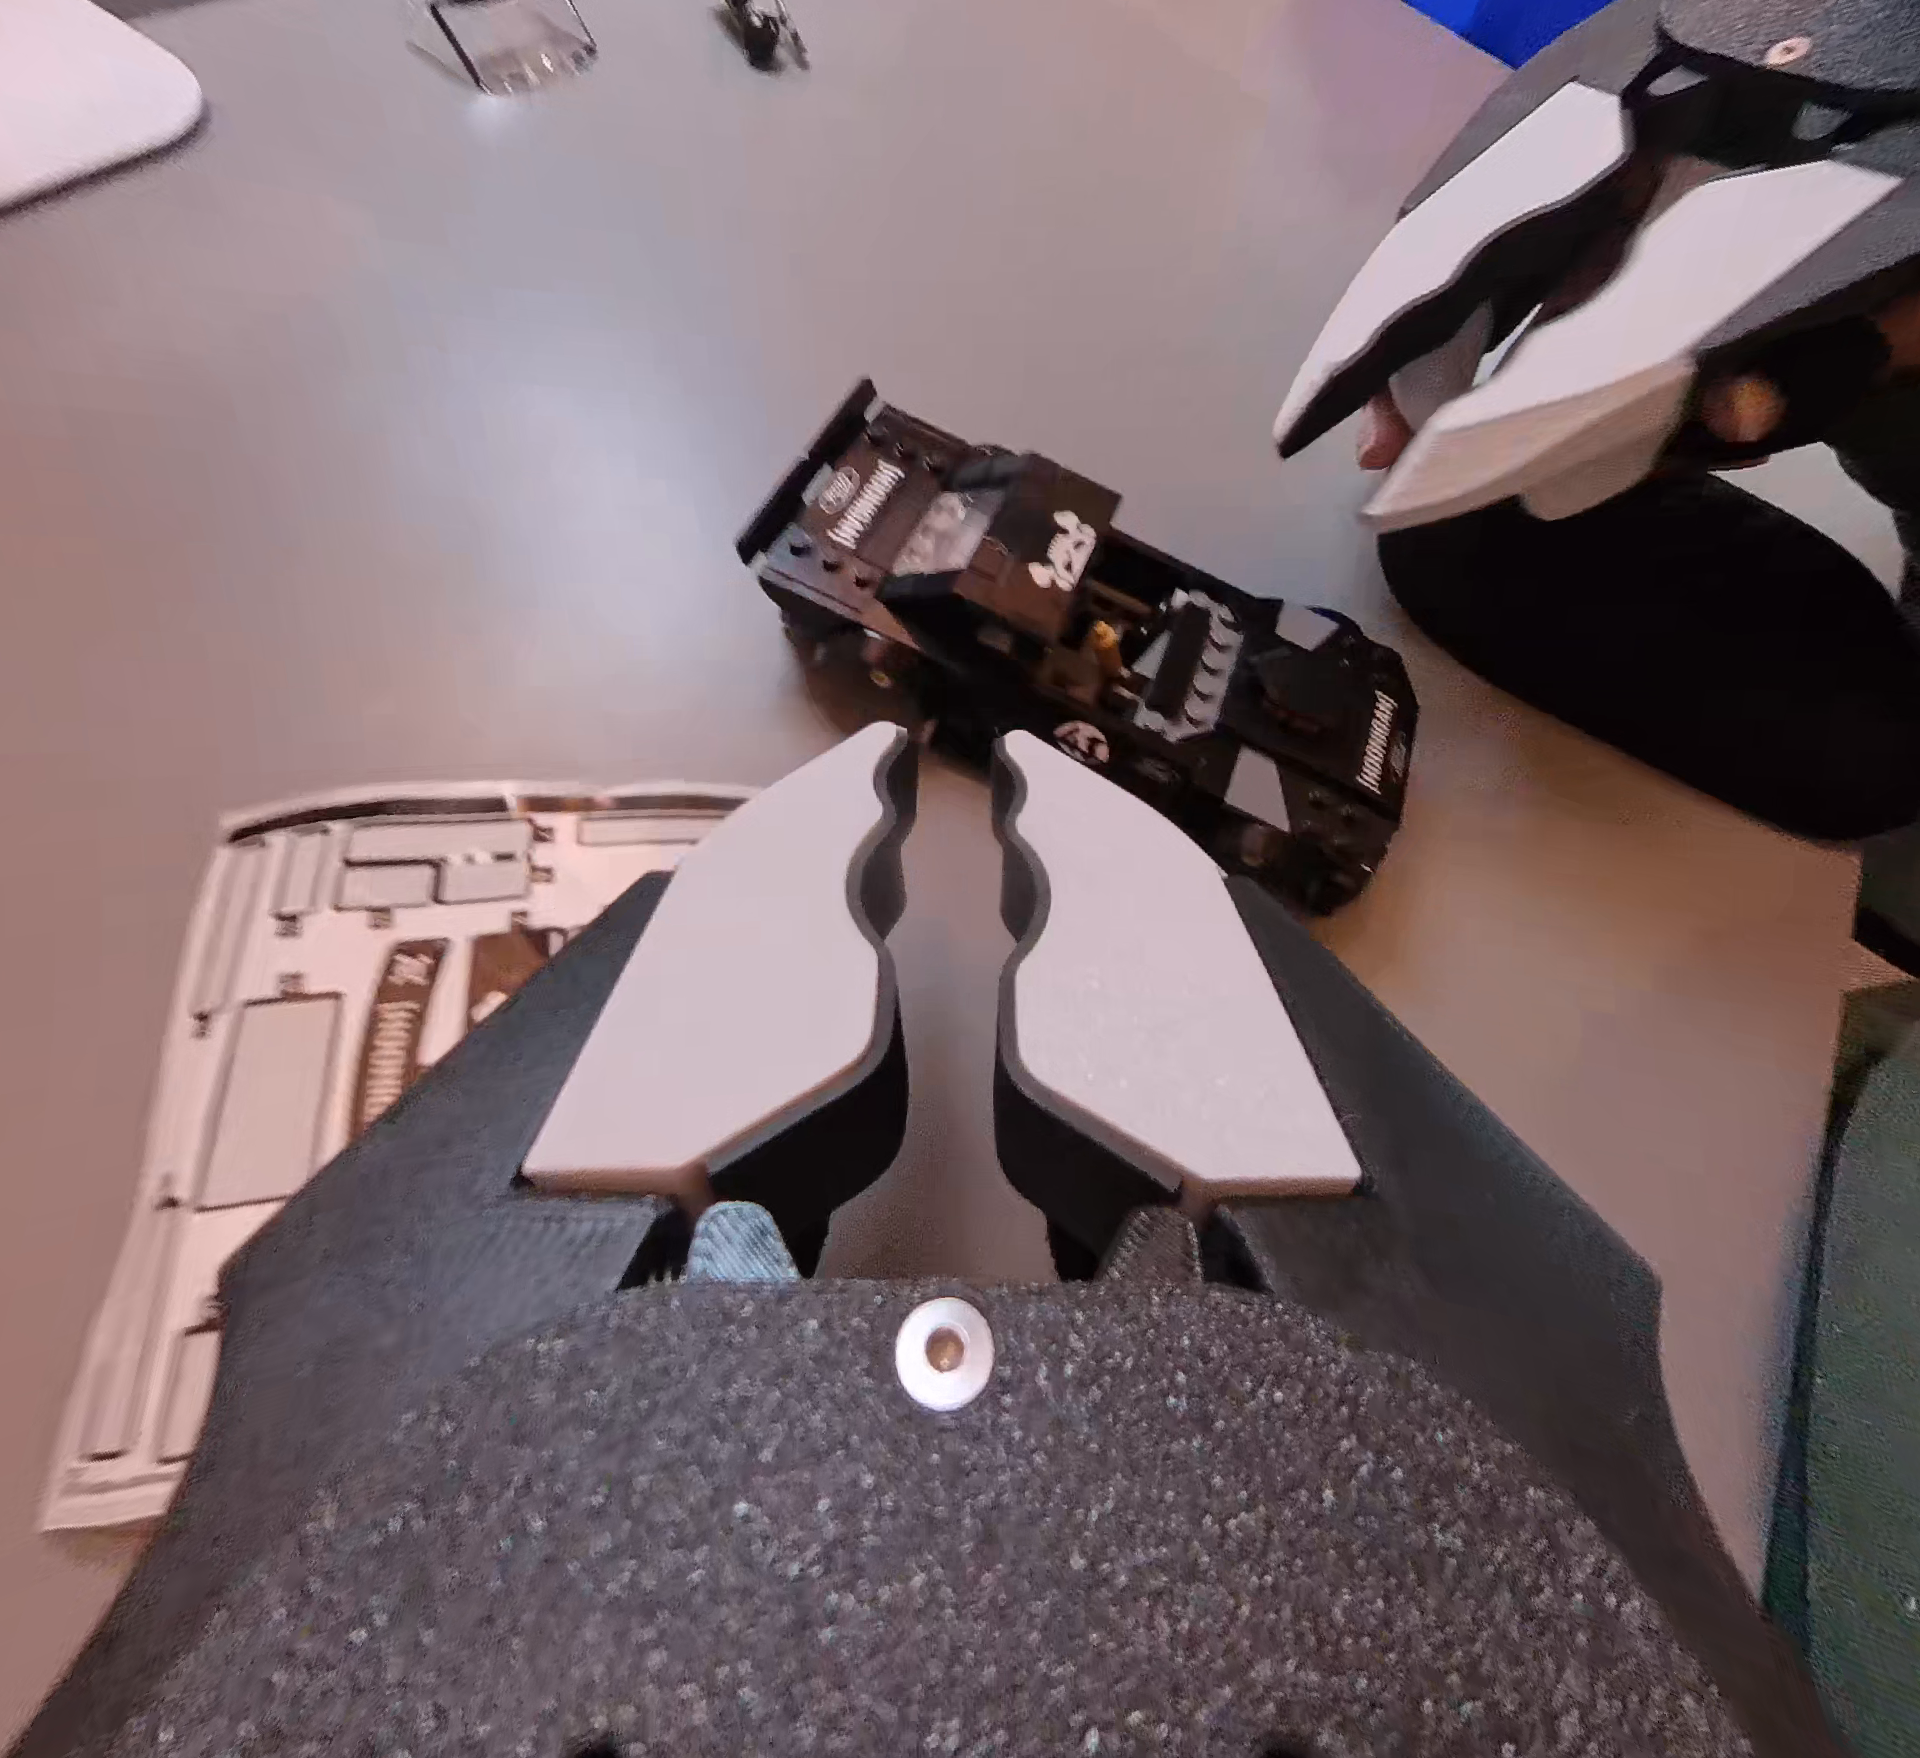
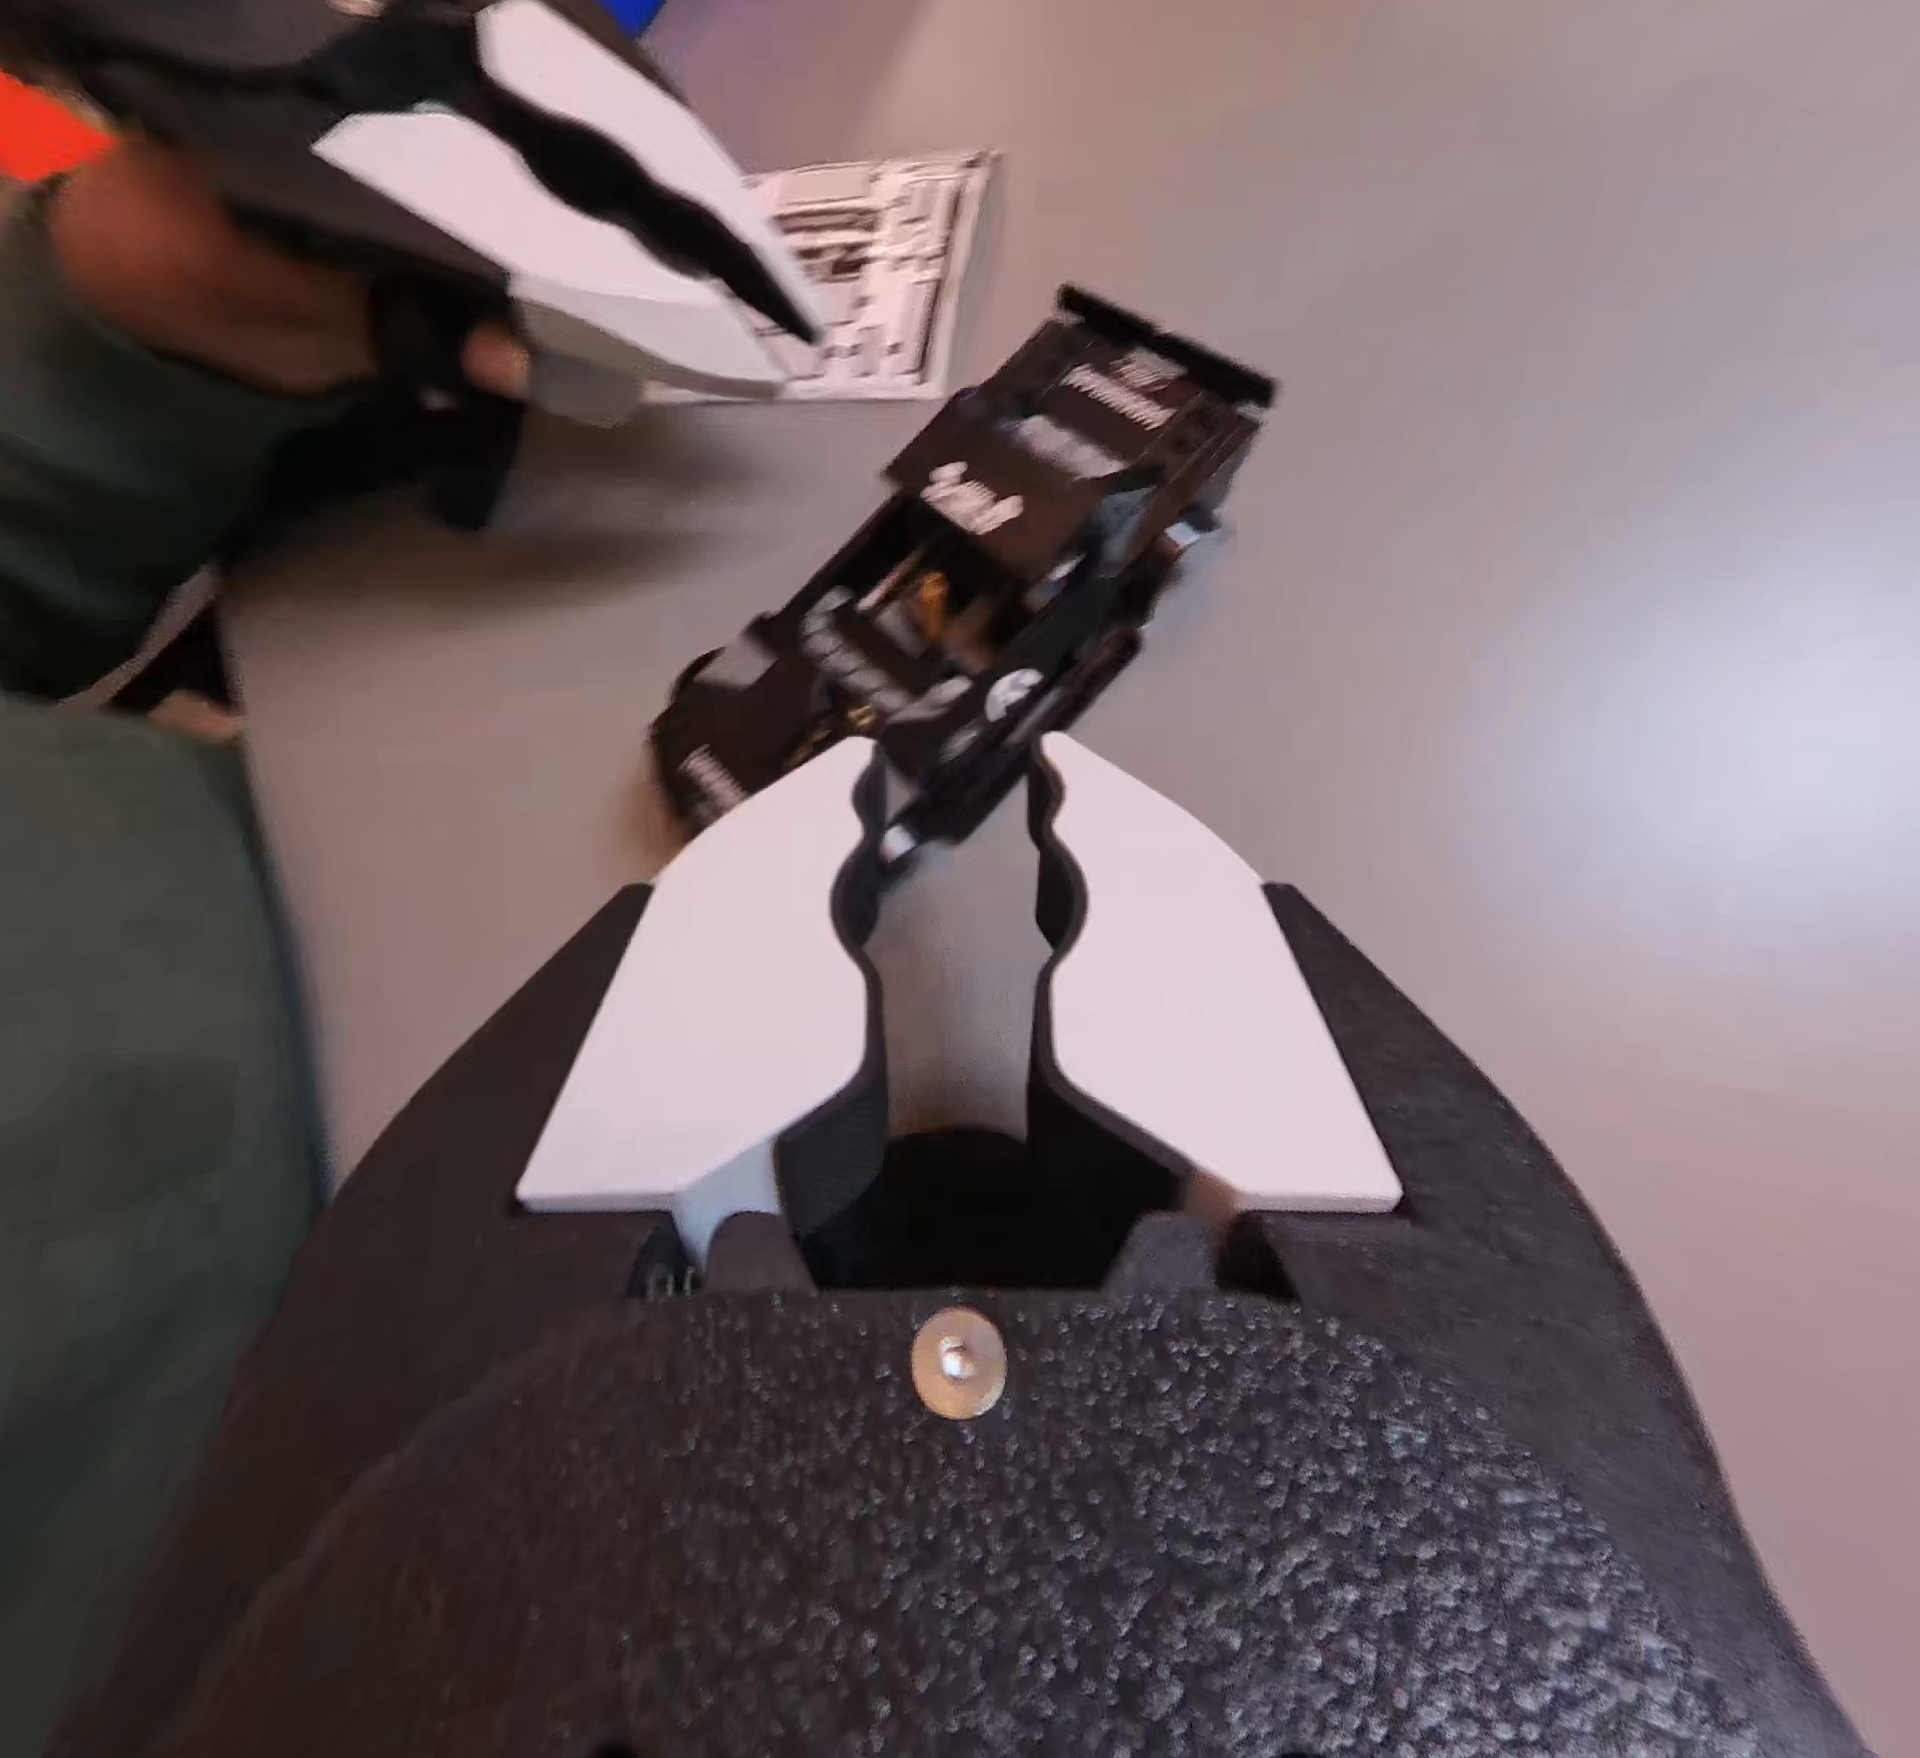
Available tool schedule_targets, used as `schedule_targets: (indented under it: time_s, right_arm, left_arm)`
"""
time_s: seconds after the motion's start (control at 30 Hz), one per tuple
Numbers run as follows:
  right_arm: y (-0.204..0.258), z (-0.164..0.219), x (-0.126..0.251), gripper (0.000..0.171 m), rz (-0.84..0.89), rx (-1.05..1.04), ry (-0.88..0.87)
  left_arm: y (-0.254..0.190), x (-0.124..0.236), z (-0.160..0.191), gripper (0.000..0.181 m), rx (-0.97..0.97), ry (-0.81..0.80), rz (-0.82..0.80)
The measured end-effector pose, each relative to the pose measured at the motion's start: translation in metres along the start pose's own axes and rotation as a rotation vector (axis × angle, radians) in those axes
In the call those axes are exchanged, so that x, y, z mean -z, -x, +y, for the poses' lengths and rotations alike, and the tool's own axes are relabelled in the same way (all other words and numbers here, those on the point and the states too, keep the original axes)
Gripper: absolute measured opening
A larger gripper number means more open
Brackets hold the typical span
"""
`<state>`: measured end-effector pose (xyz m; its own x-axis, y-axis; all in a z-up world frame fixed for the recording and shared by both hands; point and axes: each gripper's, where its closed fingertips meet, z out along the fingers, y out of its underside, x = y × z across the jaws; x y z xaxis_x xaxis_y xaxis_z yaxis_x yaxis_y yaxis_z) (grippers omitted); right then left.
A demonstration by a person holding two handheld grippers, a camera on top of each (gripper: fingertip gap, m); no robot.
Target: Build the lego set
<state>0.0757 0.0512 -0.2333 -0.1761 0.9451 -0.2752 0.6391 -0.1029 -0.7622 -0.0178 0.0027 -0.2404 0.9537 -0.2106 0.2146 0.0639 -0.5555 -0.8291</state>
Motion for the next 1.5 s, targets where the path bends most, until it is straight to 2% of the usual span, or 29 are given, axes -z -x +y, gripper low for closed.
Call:
schedule_targets:
  time_s: [0.1,0.23,0.37,0.67,1.0,1.23,1.5]
  right_arm:
    - [0.022,0.009,0.005,0.040,-0.025,0.036,-0.008]
    - [0.035,0.020,-0.007,0.046,0.032,0.067,0.018]
    - [0.048,0.028,-0.013,0.050,0.085,0.094,0.015]
    - [0.053,0.030,0.003,0.049,0.111,0.074,-0.077]
    - [0.048,0.026,0.006,0.045,0.088,0.015,-0.125]
    - [0.041,0.031,-0.006,0.048,0.191,0.046,-0.023]
    - [0.036,0.028,-0.036,0.055,0.302,0.135,0.093]
  left_arm:
    - [-0.010,-0.008,0.007,0.015,0.045,-0.016,0.039]
    - [-0.015,-0.026,-0.010,0.021,0.235,-0.096,0.120]
    - [-0.008,-0.039,-0.015,0.024,0.371,-0.091,0.144]
    - [-0.010,-0.035,-0.011,0.021,0.322,-0.075,0.153]
    - [-0.010,-0.030,-0.008,0.027,0.157,-0.068,0.137]
    - [-0.001,-0.032,-0.012,0.034,0.033,-0.067,0.071]
    - [0.015,-0.041,-0.020,0.034,0.069,-0.042,0.070]
